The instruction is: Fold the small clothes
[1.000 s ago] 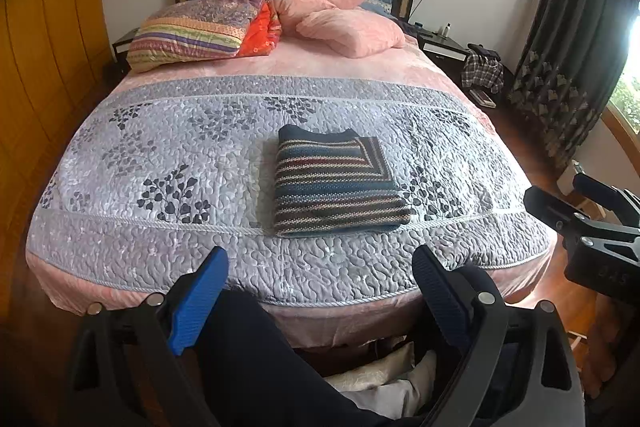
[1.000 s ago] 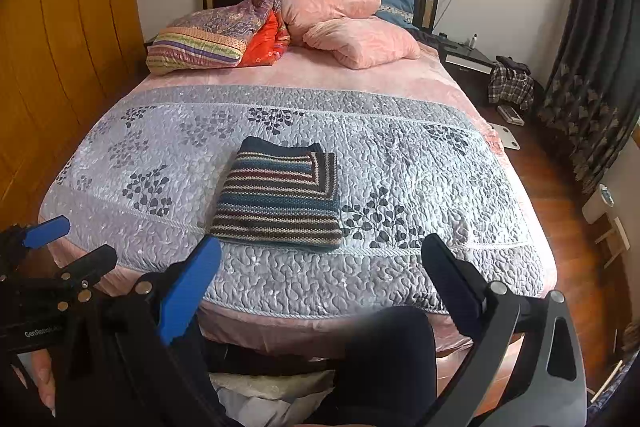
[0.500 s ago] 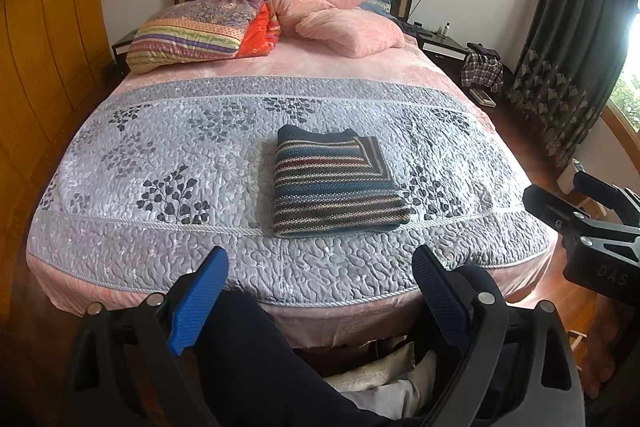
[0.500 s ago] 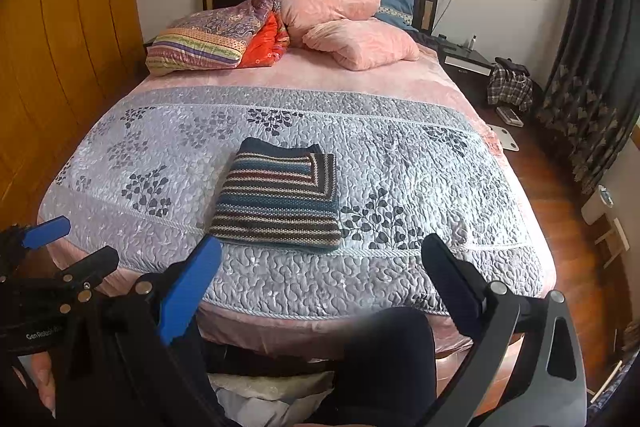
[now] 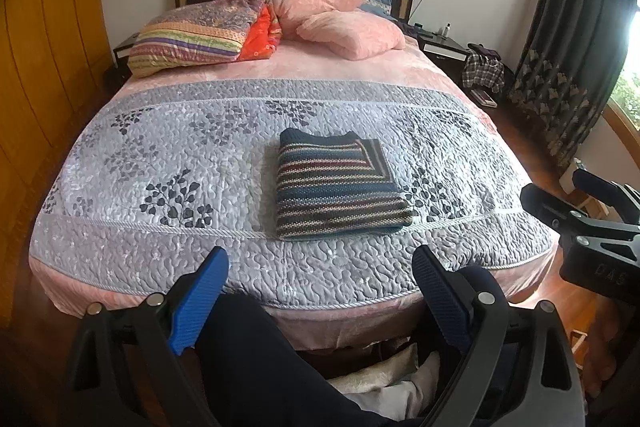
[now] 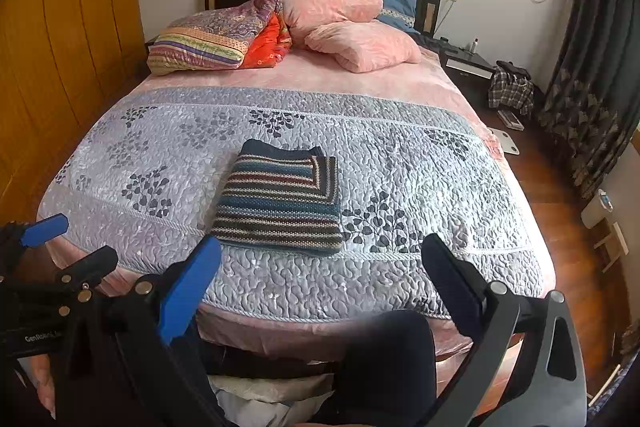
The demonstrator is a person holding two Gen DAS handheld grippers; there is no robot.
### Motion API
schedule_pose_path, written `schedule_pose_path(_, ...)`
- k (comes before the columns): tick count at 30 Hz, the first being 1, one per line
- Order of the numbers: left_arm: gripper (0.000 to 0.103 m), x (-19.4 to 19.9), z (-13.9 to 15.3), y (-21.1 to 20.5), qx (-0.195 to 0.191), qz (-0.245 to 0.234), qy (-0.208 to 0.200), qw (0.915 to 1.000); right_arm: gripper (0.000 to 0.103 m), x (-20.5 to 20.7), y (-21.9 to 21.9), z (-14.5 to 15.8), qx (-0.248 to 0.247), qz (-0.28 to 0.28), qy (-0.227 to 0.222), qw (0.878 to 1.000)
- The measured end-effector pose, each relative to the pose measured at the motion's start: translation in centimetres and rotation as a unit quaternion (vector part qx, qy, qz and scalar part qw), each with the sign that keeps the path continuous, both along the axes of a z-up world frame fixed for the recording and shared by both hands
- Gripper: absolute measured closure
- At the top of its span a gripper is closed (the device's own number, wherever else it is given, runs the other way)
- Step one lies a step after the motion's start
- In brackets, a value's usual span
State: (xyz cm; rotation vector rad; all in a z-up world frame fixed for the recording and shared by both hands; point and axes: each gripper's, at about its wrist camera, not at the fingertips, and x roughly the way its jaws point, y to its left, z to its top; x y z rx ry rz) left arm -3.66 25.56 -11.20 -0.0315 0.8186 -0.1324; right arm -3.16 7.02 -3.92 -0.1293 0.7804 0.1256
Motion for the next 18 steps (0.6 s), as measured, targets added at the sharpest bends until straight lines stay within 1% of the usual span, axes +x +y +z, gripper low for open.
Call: schedule_pose_path(18,0.01,0.3,0.49,-0.04,0.006,0.0,-0.004,1.0,0.003,0.38,0.12,0.13,0.0,0.003,-0.003,1.0)
